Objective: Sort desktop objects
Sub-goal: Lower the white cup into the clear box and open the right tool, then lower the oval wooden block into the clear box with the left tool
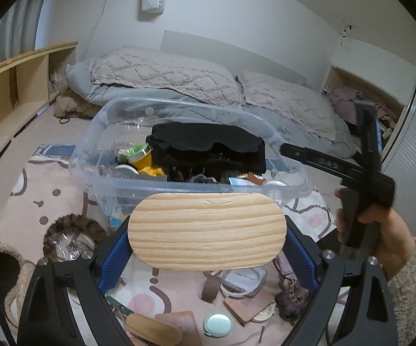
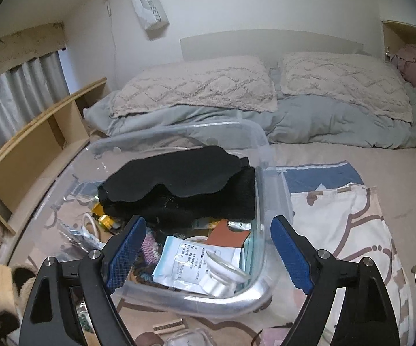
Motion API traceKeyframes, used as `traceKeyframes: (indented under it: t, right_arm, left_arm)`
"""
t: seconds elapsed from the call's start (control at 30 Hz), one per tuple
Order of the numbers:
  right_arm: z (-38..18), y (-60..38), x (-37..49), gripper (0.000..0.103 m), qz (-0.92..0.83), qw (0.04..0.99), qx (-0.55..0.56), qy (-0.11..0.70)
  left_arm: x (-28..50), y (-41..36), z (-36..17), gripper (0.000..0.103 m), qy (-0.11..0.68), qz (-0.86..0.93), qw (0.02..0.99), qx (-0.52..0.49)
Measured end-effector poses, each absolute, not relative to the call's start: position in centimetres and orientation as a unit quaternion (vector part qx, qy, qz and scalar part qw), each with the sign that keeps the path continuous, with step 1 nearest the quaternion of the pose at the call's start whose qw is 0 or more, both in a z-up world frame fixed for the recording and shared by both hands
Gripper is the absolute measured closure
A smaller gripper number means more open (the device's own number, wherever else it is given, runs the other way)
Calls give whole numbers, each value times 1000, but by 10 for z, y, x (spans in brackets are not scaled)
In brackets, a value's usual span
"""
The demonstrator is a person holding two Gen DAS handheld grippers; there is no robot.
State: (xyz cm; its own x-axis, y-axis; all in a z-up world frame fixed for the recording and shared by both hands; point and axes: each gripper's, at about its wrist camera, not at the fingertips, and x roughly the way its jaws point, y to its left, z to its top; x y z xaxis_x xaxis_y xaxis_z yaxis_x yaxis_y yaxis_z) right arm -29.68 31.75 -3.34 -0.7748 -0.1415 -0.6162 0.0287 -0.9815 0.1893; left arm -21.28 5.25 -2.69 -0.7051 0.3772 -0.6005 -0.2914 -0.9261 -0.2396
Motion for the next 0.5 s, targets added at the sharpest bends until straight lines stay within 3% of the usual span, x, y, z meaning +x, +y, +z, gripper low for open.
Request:
traceKeyframes:
  t: [0.3,0.5]
  right_arm:
    - [0,329,-258,15,-947,68,302,-89]
    - [9,316,-231,6,-951,98,288,-62]
  left_arm:
    - [-244,52,-6,8,-75,930,167,-320]
    - [-274,65,3,8,-93,929,170,-315]
